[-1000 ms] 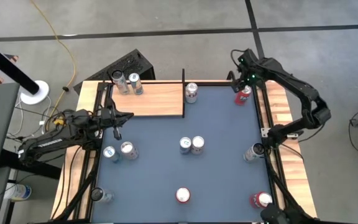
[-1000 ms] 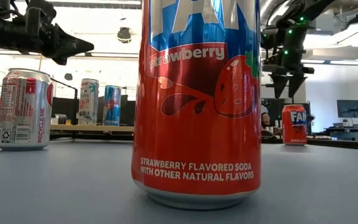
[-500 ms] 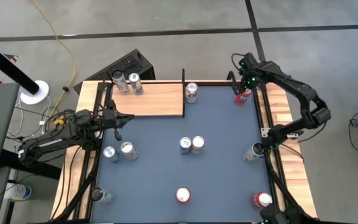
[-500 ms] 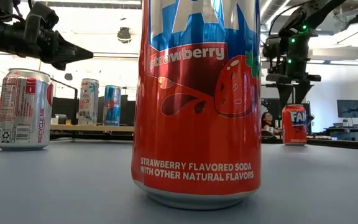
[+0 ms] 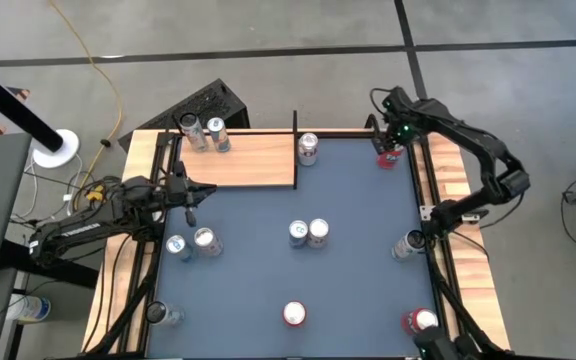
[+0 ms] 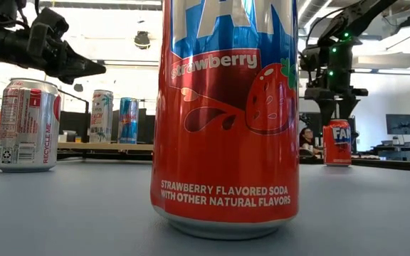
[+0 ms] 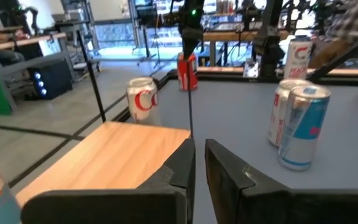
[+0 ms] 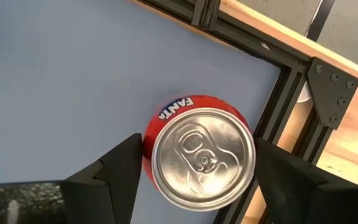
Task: Place canned beverage on shelf
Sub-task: Put the top right red soda can on the shelf
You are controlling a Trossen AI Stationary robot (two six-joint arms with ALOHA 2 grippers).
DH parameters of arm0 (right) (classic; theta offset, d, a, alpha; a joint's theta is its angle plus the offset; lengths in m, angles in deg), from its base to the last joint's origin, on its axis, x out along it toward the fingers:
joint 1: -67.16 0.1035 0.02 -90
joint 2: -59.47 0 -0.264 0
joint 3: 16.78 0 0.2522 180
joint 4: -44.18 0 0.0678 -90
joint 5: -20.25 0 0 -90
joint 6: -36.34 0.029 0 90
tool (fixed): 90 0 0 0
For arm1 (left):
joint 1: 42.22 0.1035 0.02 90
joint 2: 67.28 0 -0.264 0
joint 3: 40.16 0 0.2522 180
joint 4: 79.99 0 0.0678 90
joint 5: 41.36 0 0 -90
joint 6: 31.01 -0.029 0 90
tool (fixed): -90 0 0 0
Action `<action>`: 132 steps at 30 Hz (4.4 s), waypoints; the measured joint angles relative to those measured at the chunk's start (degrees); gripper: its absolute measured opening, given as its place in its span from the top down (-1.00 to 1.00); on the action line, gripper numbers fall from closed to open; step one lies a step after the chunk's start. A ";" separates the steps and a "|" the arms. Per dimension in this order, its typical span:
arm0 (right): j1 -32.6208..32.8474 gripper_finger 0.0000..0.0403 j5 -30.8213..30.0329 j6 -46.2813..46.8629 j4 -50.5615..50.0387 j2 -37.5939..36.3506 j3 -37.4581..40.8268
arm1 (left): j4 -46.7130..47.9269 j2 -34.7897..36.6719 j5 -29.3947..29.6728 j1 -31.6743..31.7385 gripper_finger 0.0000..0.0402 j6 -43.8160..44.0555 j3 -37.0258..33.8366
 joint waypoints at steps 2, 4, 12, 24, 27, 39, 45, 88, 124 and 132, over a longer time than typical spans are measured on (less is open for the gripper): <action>-0.04 -0.37 0.00 0.43 -0.14 1.24 -0.08 | 0.68 0.00 0.10 0.00 0.86 0.00 0.00; -0.04 -0.37 0.02 0.53 -0.57 2.11 -0.13 | 1.06 0.00 0.11 0.00 0.86 0.00 0.00; -0.17 -0.37 1.99 -1.37 -2.59 2.51 -0.08 | 1.51 0.00 0.13 0.02 0.86 -0.19 0.00; -0.39 -0.26 2.51 -2.37 -1.91 2.23 0.15 | 7.59 0.00 0.14 0.00 0.86 1.44 0.00; -0.23 -0.17 2.54 -2.67 -1.83 1.61 -0.29 | 10.47 0.00 0.14 0.00 0.86 0.94 0.00; 1.73 -0.07 3.47 -3.57 -2.69 -0.60 -6.59 | 12.75 -0.01 2.60 0.02 0.86 1.01 0.00; 5.26 -0.07 5.06 -3.55 -2.88 -0.67 -11.66 | 14.89 -0.02 2.69 0.02 0.86 1.01 0.00; 37.08 -0.06 17.64 -5.72 24.90 31.01 -50.45 | 22.20 0.00 2.72 0.02 0.86 1.05 0.00; 39.02 -0.25 12.52 -8.07 37.17 46.88 -53.46 | 22.20 -0.01 2.70 0.01 0.86 1.05 0.00; 39.02 -0.47 13.83 -8.06 37.03 46.88 -53.46 | 22.20 0.00 2.71 0.00 0.86 1.05 0.00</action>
